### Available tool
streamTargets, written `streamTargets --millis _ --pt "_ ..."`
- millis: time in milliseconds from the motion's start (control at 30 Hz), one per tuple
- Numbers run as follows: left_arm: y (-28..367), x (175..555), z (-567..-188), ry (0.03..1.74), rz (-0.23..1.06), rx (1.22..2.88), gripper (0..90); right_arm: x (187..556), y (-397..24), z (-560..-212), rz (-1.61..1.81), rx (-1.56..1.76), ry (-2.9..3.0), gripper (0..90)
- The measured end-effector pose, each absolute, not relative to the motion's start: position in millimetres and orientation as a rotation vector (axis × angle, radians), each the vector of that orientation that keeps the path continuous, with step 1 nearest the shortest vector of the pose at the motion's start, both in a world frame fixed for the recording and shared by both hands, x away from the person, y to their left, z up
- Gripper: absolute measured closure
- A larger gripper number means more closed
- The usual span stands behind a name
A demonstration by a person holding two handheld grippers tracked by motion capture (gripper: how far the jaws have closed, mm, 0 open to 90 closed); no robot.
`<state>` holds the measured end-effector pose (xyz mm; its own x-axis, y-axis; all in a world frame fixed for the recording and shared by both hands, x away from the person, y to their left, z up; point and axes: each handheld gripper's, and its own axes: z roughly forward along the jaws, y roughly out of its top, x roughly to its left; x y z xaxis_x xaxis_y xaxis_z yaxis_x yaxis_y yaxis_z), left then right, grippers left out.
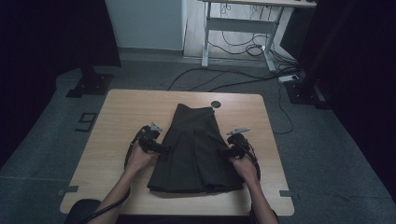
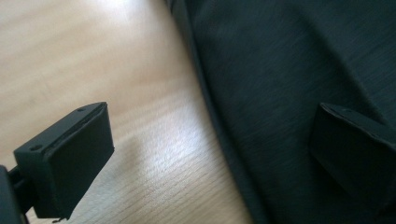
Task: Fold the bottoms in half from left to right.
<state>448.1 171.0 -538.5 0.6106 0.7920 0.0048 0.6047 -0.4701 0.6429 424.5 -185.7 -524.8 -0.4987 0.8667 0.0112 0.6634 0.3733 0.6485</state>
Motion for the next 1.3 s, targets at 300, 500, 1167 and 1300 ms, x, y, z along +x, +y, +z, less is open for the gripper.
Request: streamTargets --millis 300,500,1167,1300 --pt "175 440 -543 1.089 0.399 2.211 2.1 412 -187 -540 0.842 1.321 2.304 21.4" --pt "183 425 -544 1.094 0.386 2.203 2.1 397 -184 -541 0.886 1.305 2.344 22.5" --pt "201 366 -545 1.076 0.349 2.201 2.2 345 -172 -542 0.918 1.249 2.394 22.3" --pt "203 354 -545 1.073 0.343 2.202 2.3 334 -171 -542 0.922 1.236 2.406 22.3"
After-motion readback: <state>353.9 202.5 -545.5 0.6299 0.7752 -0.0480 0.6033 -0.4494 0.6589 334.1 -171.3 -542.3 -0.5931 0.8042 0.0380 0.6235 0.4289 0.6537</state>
